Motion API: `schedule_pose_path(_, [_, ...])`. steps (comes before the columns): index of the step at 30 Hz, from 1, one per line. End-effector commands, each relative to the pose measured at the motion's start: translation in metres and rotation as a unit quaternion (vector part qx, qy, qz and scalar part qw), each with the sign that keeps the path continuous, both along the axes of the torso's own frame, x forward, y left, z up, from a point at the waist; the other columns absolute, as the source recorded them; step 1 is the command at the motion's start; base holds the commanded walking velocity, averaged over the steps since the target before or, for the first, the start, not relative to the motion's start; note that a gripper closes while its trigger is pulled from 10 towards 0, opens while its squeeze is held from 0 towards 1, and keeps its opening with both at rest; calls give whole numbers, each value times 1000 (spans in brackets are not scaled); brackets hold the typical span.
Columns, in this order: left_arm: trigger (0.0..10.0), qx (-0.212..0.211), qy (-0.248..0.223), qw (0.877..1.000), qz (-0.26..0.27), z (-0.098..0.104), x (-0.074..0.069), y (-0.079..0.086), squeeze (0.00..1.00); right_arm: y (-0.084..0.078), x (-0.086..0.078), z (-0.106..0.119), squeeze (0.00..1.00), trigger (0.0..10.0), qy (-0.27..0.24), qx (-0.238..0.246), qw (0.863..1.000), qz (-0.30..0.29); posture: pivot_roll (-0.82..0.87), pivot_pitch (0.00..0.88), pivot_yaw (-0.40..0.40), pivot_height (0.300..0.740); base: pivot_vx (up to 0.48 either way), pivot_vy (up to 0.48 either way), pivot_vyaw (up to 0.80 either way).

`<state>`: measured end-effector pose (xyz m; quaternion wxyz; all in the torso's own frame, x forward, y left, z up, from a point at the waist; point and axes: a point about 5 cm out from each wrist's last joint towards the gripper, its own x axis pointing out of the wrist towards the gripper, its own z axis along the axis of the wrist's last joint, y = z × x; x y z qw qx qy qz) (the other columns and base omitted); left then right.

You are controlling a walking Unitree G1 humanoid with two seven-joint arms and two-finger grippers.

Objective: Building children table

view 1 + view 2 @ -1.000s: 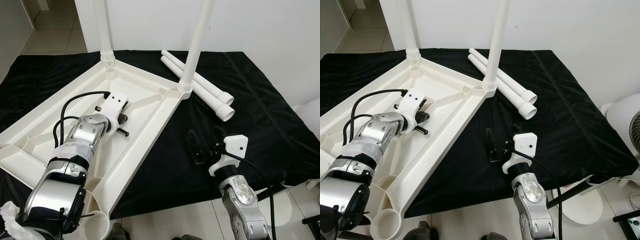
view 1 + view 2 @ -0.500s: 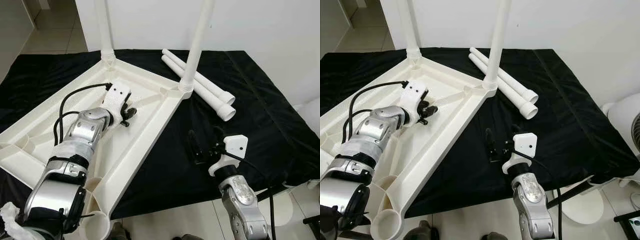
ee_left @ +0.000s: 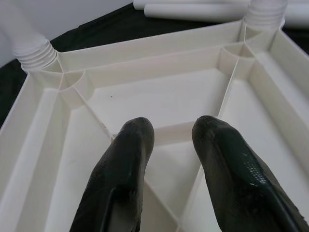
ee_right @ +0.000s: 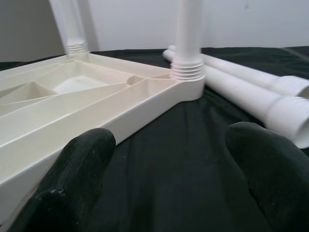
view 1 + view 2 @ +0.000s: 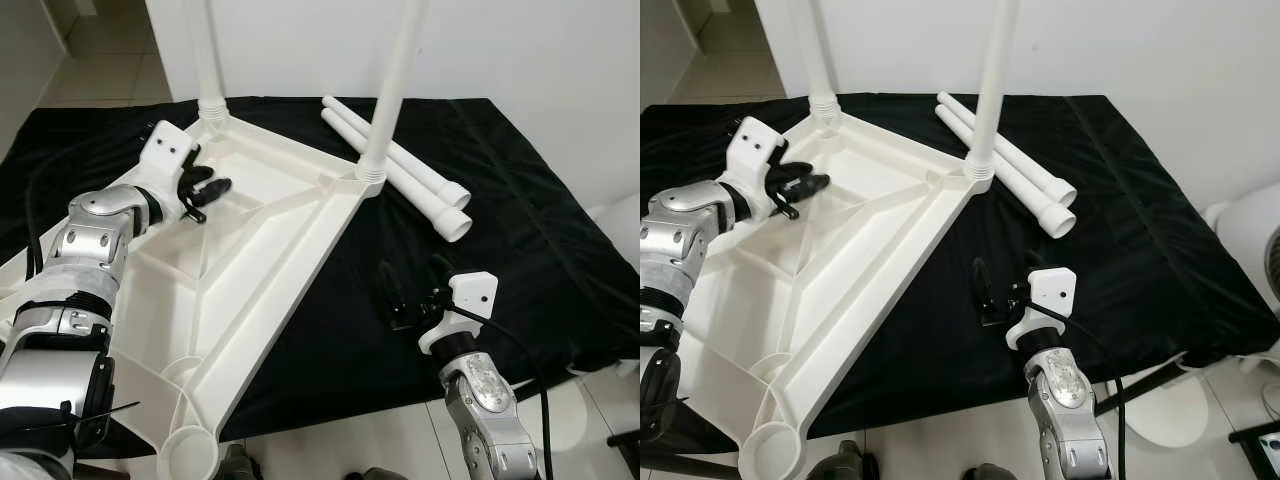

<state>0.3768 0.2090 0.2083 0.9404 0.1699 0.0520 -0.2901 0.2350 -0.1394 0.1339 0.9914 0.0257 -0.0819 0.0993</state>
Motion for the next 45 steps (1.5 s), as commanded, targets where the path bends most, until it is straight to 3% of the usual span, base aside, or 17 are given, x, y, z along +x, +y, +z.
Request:
schedule_pose_path(1, [10000,23,17,999,-42,-7,-5,0,0,-2,-1,-2,0,10000,3,-3,1000,-4,16,33,-11,740,0,0,0])
schedule_pose_path(4, [10000,30,24,998,-59,-9,-8,6,0,-2,-1,-2,0,10000,3,-3,1000,-3,20,34,-12,740,0,0,0])
schedule_pose_path(5, [10000,53,39,994,-86,-14,-13,13,0,-1,-1,-2,0,10000,4,-3,1000,-1,20,34,-12,740,0,0,0])
schedule_pose_path(6, [10000,68,66,990,-106,-22,-18,21,1000,-1,-1,-3,0,10000,4,-3,1000,1,19,30,-15,740,0,0,0])
schedule_pose_path(10, [10000,99,93,982,-128,-31,-28,37,1000,-1,-2,-3,0,10000,6,-6,1000,7,23,30,-18,740,0,0,0])
schedule_pose_path(13, [10000,104,90,982,-132,-30,-29,39,1000,0,-3,-3,0,10000,7,-6,1000,16,23,30,-18,740,0,0,0])
schedule_pose_path(14, [10000,104,91,981,-138,-30,-30,40,902,3,-4,-3,0,10000,9,-6,1000,28,23,30,-18,740,0,0,0])
schedule_pose_path(15, [10000,102,99,978,-152,-29,-33,43,0,8,-6,-4,0,10000,9,-13,999,49,30,22,-26,740,0,0,0])
schedule_pose_path(20, [10000,99,126,970,-185,-26,-41,50,0,19,-8,-6,0,10000,15,-26,995,90,42,19,-30,740,0,0,0])
schedule_pose_path(31, [10000,114,175,944,-255,-26,-58,58,0,22,-8,-8,0,10000,21,-31,992,118,76,36,-35,740,0,0,0])
schedule_pose_path(33, [10000,141,191,935,-265,-33,-66,59,0,23,-8,-9,0,10000,23,-31,992,121,84,40,-37,740,0,0,0])
schedule_pose_path(45, [10000,181,203,924,-268,-40,-73,57,0,21,-7,-9,0,10000,24,-35,991,125,82,42,-42,740,0,0,0])
